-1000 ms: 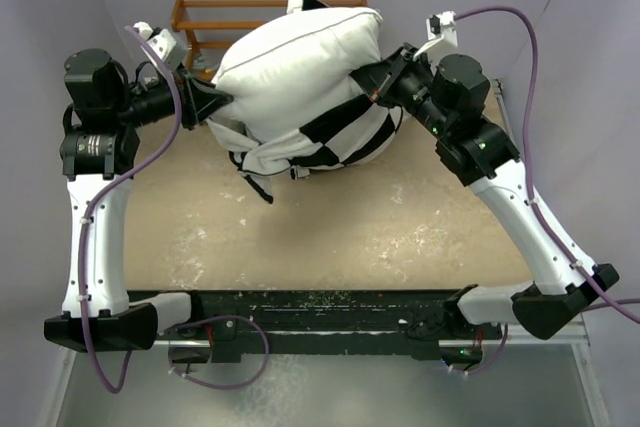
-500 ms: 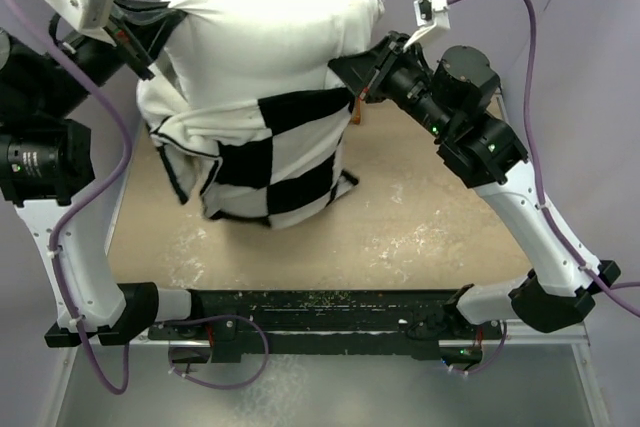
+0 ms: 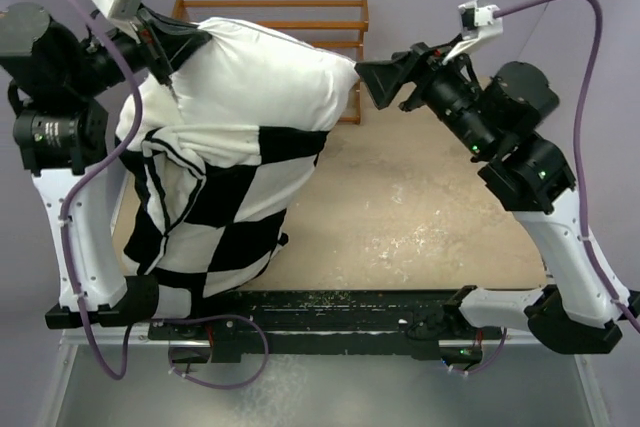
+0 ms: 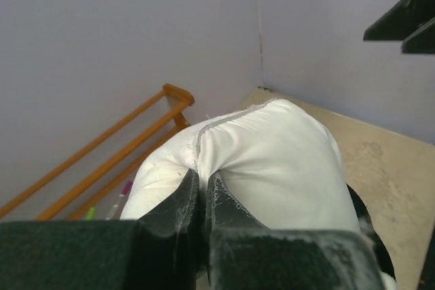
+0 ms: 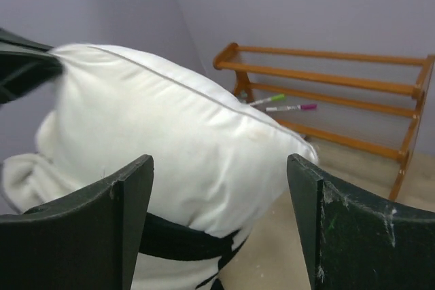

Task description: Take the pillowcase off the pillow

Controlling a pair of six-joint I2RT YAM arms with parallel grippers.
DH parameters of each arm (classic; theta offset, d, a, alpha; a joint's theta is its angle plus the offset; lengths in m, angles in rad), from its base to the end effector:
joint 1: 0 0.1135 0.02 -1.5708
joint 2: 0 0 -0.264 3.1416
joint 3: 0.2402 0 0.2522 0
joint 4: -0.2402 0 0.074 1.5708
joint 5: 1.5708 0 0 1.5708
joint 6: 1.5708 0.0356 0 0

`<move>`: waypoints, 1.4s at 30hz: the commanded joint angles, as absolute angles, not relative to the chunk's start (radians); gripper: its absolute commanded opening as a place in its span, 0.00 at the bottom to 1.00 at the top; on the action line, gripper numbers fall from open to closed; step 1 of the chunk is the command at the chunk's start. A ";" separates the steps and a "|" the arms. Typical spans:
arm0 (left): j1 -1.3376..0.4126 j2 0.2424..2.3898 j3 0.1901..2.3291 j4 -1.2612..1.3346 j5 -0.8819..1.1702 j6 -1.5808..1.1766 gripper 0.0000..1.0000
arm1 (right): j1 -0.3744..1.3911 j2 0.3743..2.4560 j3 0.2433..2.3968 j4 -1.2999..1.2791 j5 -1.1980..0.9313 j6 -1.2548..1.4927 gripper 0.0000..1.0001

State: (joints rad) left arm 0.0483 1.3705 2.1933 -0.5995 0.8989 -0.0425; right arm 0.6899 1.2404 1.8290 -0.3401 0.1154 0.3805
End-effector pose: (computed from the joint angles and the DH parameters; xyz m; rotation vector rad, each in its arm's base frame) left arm 0.1850 -0.0190 0.6139 0.6975 1.2825 -0.5982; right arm 0.1652 0.1310 0.5760 -0.1104 1.3670 0.8287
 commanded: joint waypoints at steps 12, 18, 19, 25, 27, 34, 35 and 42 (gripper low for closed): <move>-0.086 1.381 2.082 -0.649 1.176 -0.100 0.00 | 0.712 1.563 2.203 -0.365 -0.489 0.070 0.94; -0.100 1.368 2.086 -0.685 1.191 -0.064 0.00 | 0.712 1.667 2.340 -0.480 -0.552 -0.024 0.97; -0.100 1.367 2.087 -0.694 1.192 -0.057 0.00 | 0.713 1.678 2.349 -0.502 -0.559 -0.042 0.98; -0.100 1.357 2.119 -0.735 1.227 -0.032 0.00 | 0.711 1.698 2.334 -0.573 -0.600 -0.137 0.99; -0.100 1.350 2.125 -0.726 1.237 -0.038 0.00 | 0.715 1.717 2.330 -0.572 -0.667 -0.126 0.97; -0.100 1.321 2.151 -0.718 1.234 -0.031 0.00 | 0.816 1.755 2.242 -0.590 -0.746 -0.115 0.67; -0.100 1.315 2.149 -0.714 1.224 -0.029 0.00 | 0.828 1.770 2.265 -0.613 -0.733 -0.114 0.53; -0.100 1.302 2.156 -0.753 1.056 0.032 1.00 | 0.759 1.704 2.372 -0.432 -0.338 0.044 0.00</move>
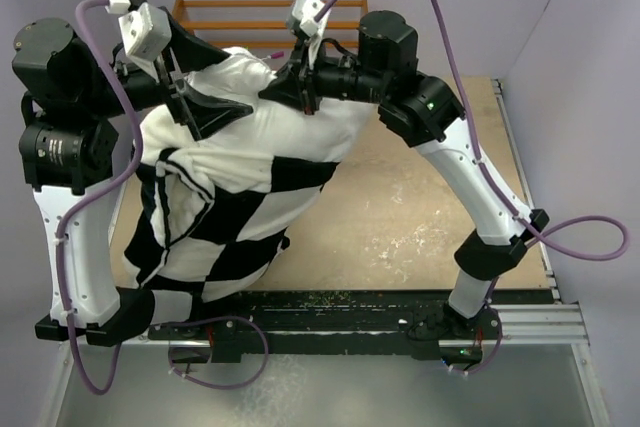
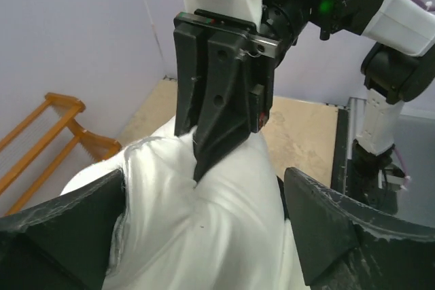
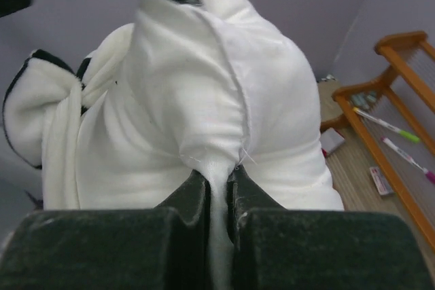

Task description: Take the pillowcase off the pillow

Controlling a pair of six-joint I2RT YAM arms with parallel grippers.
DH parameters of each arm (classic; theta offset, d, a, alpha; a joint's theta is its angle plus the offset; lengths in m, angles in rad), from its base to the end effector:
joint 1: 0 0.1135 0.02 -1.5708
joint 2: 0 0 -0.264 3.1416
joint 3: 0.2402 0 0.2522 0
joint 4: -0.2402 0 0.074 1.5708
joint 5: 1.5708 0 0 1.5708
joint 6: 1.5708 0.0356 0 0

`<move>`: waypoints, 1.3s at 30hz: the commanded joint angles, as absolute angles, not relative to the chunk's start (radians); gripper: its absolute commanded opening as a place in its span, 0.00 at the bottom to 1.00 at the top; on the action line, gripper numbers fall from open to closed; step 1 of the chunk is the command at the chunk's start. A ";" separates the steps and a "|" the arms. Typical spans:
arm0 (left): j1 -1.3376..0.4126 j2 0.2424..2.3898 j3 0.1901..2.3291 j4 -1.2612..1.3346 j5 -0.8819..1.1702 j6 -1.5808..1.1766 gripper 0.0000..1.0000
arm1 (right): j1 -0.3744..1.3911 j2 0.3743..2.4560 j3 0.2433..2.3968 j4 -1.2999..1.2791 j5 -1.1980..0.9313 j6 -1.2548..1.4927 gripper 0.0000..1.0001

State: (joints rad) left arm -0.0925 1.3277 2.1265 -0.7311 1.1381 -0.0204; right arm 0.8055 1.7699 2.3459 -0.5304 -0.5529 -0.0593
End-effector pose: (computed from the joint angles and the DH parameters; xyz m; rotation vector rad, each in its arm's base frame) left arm 0.1693 -0.0482 0.5931 0.9626 1.3030 -0.9344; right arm 0.2284 0.2648 0.5608 -1.0702 1.2176 1.0035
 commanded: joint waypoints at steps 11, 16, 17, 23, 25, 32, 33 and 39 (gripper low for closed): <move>-0.100 1.241 2.093 -0.926 0.850 0.325 1.00 | 0.670 1.527 2.282 -0.205 -0.330 0.069 0.00; -0.100 1.201 1.945 -0.898 0.794 0.387 0.96 | 0.670 1.508 2.236 -0.169 -0.379 0.094 0.00; -0.099 1.194 1.900 -0.880 0.775 0.392 0.94 | 0.670 1.510 2.238 -0.173 -0.386 0.097 0.00; -0.100 1.189 1.792 -0.837 0.798 0.358 0.91 | 0.670 1.509 2.233 -0.192 -0.391 0.101 0.00; -0.100 1.182 1.766 -0.798 0.823 0.320 0.83 | 0.670 1.512 2.231 -0.193 -0.392 0.101 0.00; -0.100 1.157 1.717 -0.693 0.665 0.319 0.06 | 0.670 1.488 2.227 -0.200 -0.355 0.107 0.00; -0.099 1.155 1.703 -0.691 0.638 0.332 0.01 | 0.667 1.485 2.235 -0.175 -0.352 0.111 0.00; -0.098 1.126 1.494 -0.720 0.580 0.418 0.00 | 0.640 1.451 2.254 -0.056 -0.332 0.178 0.00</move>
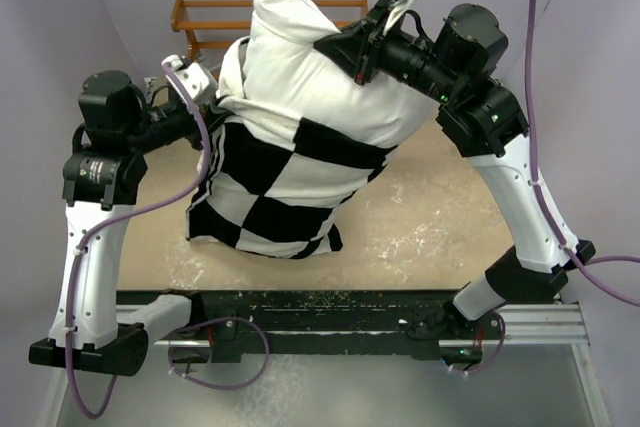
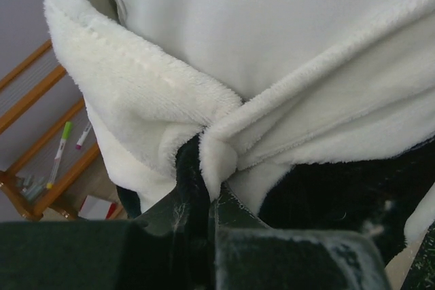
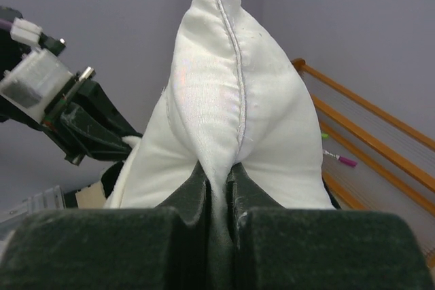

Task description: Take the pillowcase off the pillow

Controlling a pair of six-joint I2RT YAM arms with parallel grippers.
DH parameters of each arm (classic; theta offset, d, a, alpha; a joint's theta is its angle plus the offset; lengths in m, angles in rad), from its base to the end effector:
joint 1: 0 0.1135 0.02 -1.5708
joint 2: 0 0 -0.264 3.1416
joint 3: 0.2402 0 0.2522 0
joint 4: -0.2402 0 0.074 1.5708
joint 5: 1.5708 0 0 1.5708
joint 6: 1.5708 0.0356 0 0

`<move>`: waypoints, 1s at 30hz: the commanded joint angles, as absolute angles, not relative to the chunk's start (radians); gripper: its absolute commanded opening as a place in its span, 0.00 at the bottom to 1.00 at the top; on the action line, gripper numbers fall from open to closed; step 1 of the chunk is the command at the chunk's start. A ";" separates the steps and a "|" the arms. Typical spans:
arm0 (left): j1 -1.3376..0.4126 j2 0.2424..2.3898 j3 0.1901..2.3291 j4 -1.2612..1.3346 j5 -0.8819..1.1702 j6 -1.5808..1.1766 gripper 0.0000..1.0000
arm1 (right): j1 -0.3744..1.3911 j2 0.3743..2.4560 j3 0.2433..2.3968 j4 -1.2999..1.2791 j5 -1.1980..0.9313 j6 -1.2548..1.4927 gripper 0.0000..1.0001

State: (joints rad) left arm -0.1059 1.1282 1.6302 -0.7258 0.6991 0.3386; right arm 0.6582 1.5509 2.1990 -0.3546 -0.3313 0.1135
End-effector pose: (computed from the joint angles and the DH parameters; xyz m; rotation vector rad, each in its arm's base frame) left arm 0.1880 -0.0430 0.5001 0.8537 1.5431 -0.4562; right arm 0.2120 0.1785 0.6043 -0.6372 1.1836 0.8679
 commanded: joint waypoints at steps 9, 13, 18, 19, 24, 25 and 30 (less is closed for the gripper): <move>-0.087 1.097 1.229 -0.876 0.496 0.645 0.00 | 0.596 1.325 2.139 0.074 -0.127 0.179 0.00; -0.041 1.102 1.122 -0.954 0.401 0.809 0.00 | 0.585 1.286 2.105 0.126 -0.046 0.174 0.00; 0.086 1.140 1.076 -1.118 0.419 1.033 0.07 | 0.584 1.314 2.146 0.115 -0.066 0.201 0.00; 0.089 1.148 1.092 -1.154 0.421 1.052 0.18 | 0.584 1.323 2.149 0.116 -0.085 0.215 0.00; 0.089 1.139 1.394 -1.298 0.614 1.035 0.80 | 0.584 1.412 2.190 0.119 -0.186 0.294 0.00; 0.088 1.150 1.495 -1.333 0.672 1.020 0.93 | 0.583 1.428 2.190 0.122 -0.203 0.315 0.00; 0.086 1.304 2.067 -1.428 0.923 0.798 0.99 | 0.610 1.460 2.135 0.149 -0.232 0.348 0.00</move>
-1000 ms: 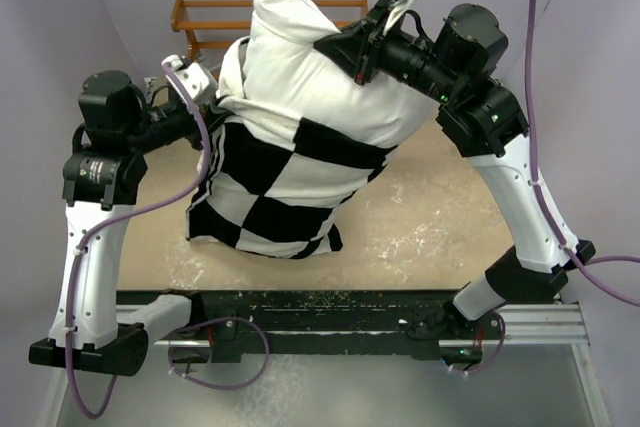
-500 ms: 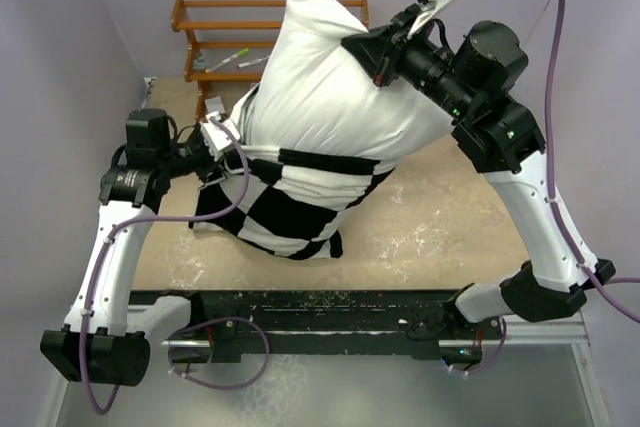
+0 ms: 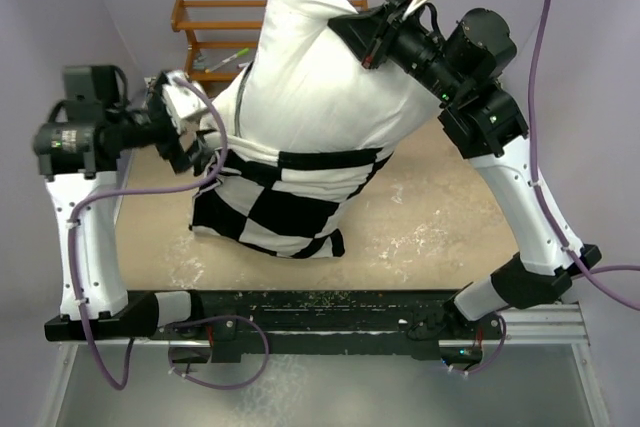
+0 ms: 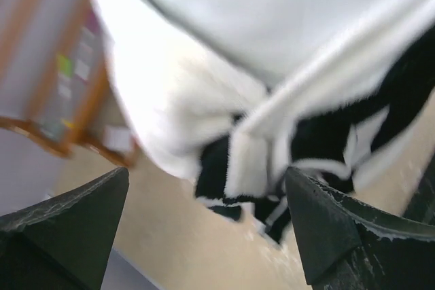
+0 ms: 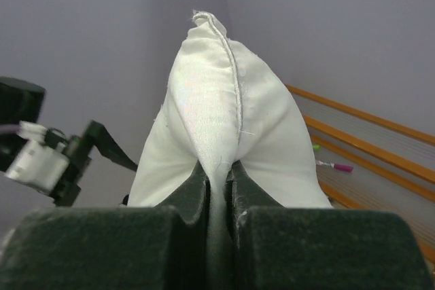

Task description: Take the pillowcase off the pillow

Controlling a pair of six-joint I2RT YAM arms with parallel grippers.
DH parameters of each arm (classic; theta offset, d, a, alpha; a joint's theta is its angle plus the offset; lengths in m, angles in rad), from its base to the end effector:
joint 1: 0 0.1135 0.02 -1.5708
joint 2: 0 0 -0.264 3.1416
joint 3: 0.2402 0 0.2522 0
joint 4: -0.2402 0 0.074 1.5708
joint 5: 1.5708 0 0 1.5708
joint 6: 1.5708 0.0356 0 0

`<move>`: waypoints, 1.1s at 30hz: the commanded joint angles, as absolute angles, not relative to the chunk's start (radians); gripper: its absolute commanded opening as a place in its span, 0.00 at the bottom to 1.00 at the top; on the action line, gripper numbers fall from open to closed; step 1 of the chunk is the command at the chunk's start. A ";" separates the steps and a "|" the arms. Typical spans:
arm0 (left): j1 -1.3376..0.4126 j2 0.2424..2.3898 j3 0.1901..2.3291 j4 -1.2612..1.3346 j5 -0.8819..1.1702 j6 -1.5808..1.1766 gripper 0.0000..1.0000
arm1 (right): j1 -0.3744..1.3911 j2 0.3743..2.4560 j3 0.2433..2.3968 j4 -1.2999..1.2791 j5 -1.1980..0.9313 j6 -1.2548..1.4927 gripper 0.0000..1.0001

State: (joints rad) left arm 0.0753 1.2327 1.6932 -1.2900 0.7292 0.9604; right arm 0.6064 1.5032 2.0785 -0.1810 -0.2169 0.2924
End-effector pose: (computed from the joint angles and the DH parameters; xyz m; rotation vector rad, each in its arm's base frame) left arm 0.1943 -0.0091 0.4510 1.2060 1.8020 -0.2987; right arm 0.2220 0.1633 0.6023 -0.3874 1.1738 0.9142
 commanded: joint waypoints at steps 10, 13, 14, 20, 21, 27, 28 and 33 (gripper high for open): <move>0.084 1.372 2.204 -0.826 1.053 0.158 0.99 | 0.788 1.572 2.230 0.051 -0.248 0.239 0.00; 0.084 1.419 2.227 -0.735 1.116 0.003 0.99 | 0.823 1.596 2.242 0.029 -0.262 0.224 0.00; 0.084 1.423 2.219 -0.697 1.129 -0.046 0.99 | 0.831 1.603 2.244 0.025 -0.267 0.221 0.00; 0.078 1.421 2.155 -0.597 1.056 -0.112 0.99 | 0.867 1.620 2.242 0.020 -0.337 0.214 0.00; 0.079 1.424 2.148 -0.596 1.060 -0.123 0.99 | 0.869 1.626 2.247 0.018 -0.355 0.216 0.00; -0.022 1.422 2.005 -0.398 1.262 -0.375 1.00 | 0.908 1.741 2.403 -0.065 -0.367 0.222 0.00; -0.056 1.422 1.996 -0.404 1.263 -0.367 0.94 | 0.915 1.761 2.430 -0.087 -0.353 0.220 0.00; -0.113 1.434 2.002 -0.470 1.200 -0.304 0.06 | 0.914 1.757 2.417 -0.154 -0.268 0.226 0.24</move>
